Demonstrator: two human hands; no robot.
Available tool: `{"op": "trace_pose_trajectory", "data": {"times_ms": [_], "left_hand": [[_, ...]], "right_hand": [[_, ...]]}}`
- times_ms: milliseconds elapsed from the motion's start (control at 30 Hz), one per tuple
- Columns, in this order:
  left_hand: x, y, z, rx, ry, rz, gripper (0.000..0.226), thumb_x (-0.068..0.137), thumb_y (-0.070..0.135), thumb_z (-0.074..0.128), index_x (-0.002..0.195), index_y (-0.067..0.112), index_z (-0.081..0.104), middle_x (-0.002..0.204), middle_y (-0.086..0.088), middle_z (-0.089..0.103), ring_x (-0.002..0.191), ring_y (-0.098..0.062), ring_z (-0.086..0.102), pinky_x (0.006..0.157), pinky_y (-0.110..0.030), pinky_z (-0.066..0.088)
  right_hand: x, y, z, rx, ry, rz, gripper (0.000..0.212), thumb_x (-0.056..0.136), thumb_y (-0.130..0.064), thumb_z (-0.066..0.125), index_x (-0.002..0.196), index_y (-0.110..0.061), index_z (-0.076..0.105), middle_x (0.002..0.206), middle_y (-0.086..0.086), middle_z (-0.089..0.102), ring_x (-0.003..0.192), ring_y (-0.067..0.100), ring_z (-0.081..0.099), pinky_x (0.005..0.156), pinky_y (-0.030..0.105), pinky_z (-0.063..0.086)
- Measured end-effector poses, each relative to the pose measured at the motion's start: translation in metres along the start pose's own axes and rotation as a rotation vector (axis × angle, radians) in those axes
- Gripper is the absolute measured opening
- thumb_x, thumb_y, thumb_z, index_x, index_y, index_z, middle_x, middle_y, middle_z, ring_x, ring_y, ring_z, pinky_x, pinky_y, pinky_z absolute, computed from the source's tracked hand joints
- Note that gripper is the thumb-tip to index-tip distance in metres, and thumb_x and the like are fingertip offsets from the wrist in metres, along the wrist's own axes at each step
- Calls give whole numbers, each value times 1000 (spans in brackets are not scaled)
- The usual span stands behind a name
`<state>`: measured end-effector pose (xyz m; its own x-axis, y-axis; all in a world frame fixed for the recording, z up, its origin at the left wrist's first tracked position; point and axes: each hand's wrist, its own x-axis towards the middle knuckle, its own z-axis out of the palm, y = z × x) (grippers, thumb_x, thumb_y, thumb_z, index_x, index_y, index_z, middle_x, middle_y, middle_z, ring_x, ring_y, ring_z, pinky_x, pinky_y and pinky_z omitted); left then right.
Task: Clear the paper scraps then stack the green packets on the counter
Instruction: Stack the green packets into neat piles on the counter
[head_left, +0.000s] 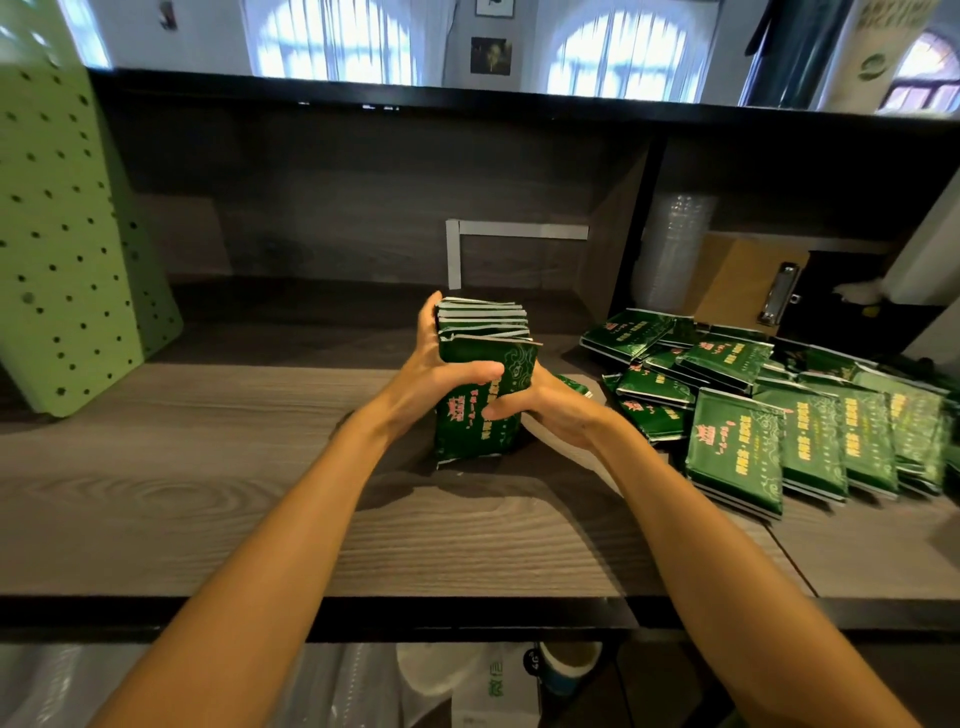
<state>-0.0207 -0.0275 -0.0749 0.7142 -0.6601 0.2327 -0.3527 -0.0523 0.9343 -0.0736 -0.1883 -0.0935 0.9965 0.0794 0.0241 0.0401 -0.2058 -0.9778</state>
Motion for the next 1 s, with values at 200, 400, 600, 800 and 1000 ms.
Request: {"op": "trace_pose_trajectory", "data": {"times_ms": [200, 400, 600, 800, 1000], "left_hand": [[-6, -15, -17, 85, -200, -118, 102, 61, 18, 63, 146, 21, 7, 122, 10, 48, 105, 2, 49, 85, -12, 45], [5, -36, -9, 88, -126, -165, 112, 53, 17, 73, 146, 15, 10, 139, -6, 40, 125, -14, 43, 76, -8, 44], [13, -39, -8, -24, -47, -194, 114, 46, 36, 80, 141, 14, 20, 134, -7, 49, 121, -14, 51, 97, -29, 48], [22, 11, -24, -191, 51, -302, 109, 48, 50, 69, 139, 8, 28, 132, -10, 50, 118, -20, 53, 88, -24, 48], [30, 102, -54, -286, 205, -408, 76, 62, 35, 71, 127, 12, 41, 118, -9, 58, 98, -20, 60, 79, -35, 52]], "right_hand": [[2, 8, -6, -139, -73, 123, 99, 69, 14, 68, 145, -16, 11, 123, 4, 51, 105, 7, 54, 72, 12, 52], [4, 12, -3, -92, 12, 159, 98, 57, -5, 64, 143, -18, 20, 128, 7, 51, 114, 16, 50, 85, 22, 45], [4, 5, 4, 100, 90, 123, 85, 62, -1, 59, 140, -16, 30, 116, 3, 59, 109, 19, 55, 95, 29, 43], [14, -53, -2, 217, 88, 207, 78, 56, -11, 57, 133, -15, 40, 116, 8, 58, 96, 20, 59, 87, 31, 46], [21, -137, -7, 231, 76, 249, 67, 57, -20, 61, 124, -19, 50, 114, 7, 61, 107, 27, 56, 102, 48, 40]]}}
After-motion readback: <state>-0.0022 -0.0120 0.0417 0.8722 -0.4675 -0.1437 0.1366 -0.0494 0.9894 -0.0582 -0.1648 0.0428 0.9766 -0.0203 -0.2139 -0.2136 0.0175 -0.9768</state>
